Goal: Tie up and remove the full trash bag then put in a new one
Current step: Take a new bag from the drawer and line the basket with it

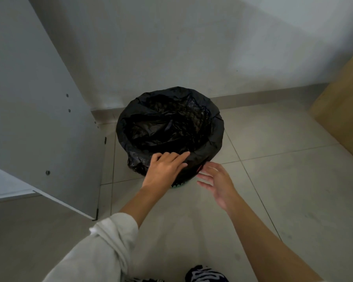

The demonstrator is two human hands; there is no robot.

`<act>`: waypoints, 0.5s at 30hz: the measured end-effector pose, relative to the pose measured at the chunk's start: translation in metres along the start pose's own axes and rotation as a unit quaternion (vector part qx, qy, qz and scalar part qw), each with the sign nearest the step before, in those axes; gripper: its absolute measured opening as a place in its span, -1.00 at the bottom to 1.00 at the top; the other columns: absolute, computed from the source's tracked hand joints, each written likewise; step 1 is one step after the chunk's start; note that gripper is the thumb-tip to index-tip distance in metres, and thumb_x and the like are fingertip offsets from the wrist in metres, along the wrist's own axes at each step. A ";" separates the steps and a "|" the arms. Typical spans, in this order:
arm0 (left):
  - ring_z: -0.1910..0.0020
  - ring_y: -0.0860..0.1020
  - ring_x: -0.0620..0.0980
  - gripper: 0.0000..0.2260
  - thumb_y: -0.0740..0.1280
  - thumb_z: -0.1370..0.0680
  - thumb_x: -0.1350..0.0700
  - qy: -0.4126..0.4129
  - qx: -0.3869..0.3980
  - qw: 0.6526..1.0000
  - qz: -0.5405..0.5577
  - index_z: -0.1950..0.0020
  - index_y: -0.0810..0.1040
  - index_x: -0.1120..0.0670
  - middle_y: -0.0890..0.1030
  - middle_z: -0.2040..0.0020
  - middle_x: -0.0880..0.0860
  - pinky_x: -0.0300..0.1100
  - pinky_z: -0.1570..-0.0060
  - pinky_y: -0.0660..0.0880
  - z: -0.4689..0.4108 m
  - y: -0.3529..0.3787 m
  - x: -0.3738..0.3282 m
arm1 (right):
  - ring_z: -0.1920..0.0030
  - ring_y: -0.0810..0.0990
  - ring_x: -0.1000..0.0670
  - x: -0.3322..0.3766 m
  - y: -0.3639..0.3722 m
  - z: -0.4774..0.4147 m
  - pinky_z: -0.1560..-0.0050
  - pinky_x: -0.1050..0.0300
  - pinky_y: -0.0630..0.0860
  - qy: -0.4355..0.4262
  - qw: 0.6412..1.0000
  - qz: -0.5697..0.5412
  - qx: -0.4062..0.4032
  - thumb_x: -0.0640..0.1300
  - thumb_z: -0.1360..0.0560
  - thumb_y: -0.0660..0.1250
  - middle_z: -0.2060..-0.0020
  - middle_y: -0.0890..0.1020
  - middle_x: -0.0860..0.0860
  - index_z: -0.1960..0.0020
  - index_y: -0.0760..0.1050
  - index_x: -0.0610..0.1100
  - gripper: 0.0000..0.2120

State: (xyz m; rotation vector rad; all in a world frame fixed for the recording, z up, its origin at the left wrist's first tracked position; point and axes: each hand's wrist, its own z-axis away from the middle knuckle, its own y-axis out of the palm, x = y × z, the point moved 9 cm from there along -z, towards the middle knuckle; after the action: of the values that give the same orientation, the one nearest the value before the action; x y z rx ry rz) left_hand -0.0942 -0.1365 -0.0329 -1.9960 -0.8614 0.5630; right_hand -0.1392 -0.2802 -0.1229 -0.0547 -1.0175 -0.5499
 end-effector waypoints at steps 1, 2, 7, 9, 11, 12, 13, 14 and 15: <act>0.19 0.60 -0.02 -0.70 0.16 -0.57 -0.03 0.005 0.000 1.000 -0.009 -0.20 0.57 -0.01 0.62 0.15 -0.06 -0.17 0.02 0.29 0.000 -0.002 0.006 | 0.01 0.61 -0.12 0.002 0.005 0.001 0.03 0.01 0.56 -0.002 1.000 -0.021 0.011 -0.27 -0.55 0.25 0.02 0.61 -0.14 -0.15 0.42 -0.18 -0.82; 0.15 0.60 -0.02 -0.70 0.17 -0.56 -0.03 0.003 -0.003 1.000 -0.014 -0.19 0.58 -0.01 0.62 0.13 -0.06 -0.15 -0.01 0.28 0.000 -0.005 0.014 | 0.01 0.61 -0.12 0.003 0.011 0.001 0.04 0.01 0.56 -0.002 0.999 -0.040 0.023 -0.27 -0.54 0.26 0.05 0.61 -0.13 -0.11 0.42 -0.17 -0.84; -0.33 0.31 0.00 -0.68 0.26 -0.54 -0.10 -0.226 -0.045 0.971 0.057 -0.26 0.43 -0.05 0.41 -0.27 -0.03 0.00 -0.28 0.17 0.026 -0.023 0.070 | -0.12 0.60 -0.11 0.002 0.049 0.003 -0.01 0.01 0.56 -0.016 0.996 -0.051 0.070 -0.22 -0.51 0.32 -0.05 0.62 -0.12 -0.20 0.47 -0.20 -0.74; -0.33 0.25 0.09 -0.58 0.28 -0.51 -0.16 -0.410 -0.084 0.890 0.180 -0.26 0.34 0.02 0.29 -0.31 0.06 0.09 -0.30 0.22 0.055 -0.021 0.090 | -0.10 0.60 -0.10 -0.001 0.060 0.004 0.02 0.04 0.56 -0.030 0.997 -0.047 0.058 -0.23 -0.50 0.34 -0.08 0.62 -0.14 -0.23 0.48 -0.22 -0.70; -0.29 0.27 0.11 -0.54 0.29 -0.51 -0.16 -0.527 -0.112 0.779 0.320 -0.27 0.27 0.07 0.23 -0.31 0.12 0.10 -0.31 0.28 0.078 -0.007 0.097 | -0.05 0.61 -0.09 -0.005 0.068 0.005 0.02 0.05 0.57 -0.034 0.997 -0.061 0.044 -0.24 -0.48 0.36 -0.04 0.63 -0.14 -0.18 0.52 -0.23 -0.73; -0.27 0.30 0.08 -0.54 0.30 -0.52 -0.14 -0.565 -0.109 0.721 0.387 -0.29 0.25 0.05 0.23 -0.32 0.11 0.06 -0.31 0.31 0.084 0.004 0.098 | -0.03 0.61 -0.09 -0.006 0.071 0.005 0.00 0.04 0.58 -0.035 0.996 -0.065 0.038 -0.24 -0.48 0.37 -0.03 0.64 -0.14 -0.14 0.54 -0.23 -0.76; -0.25 0.35 0.03 -0.55 0.29 -0.52 -0.13 -0.586 -0.100 0.667 0.450 -0.30 0.26 0.03 0.29 -0.32 0.08 0.02 -0.31 0.35 0.085 0.014 0.095 | -0.02 0.61 -0.08 -0.007 0.074 0.005 -0.02 0.04 0.58 -0.038 0.997 -0.065 0.035 -0.23 -0.47 0.38 -0.02 0.64 -0.14 -0.11 0.56 -0.23 -0.78; -0.22 0.41 0.00 -0.55 0.29 -0.52 -0.13 -0.592 -0.092 0.624 0.502 -0.32 0.28 0.04 0.37 -0.29 0.05 0.02 -0.29 0.40 0.085 0.022 0.093 | -0.01 0.61 -0.07 -0.006 0.076 0.006 -0.03 0.05 0.58 -0.040 0.997 -0.061 0.033 -0.22 -0.47 0.39 -0.02 0.64 -0.14 -0.09 0.56 -0.23 -0.79; -0.20 0.47 -0.02 -0.55 0.28 -0.52 -0.13 -0.589 -0.083 0.602 0.533 -0.32 0.34 0.06 0.46 -0.25 0.02 0.05 -0.26 0.44 0.082 0.027 0.091 | -0.01 0.62 -0.06 -0.006 0.079 0.006 -0.02 0.06 0.58 -0.044 0.997 -0.053 0.034 -0.21 -0.47 0.39 -0.02 0.65 -0.12 -0.08 0.57 -0.23 -0.79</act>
State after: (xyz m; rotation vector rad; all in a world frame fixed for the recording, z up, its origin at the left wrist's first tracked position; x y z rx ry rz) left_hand -0.0789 -0.0350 -0.1047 -1.9523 -0.1884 2.7796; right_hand -0.1099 -0.2076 -0.1080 0.0359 -1.1286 -0.6131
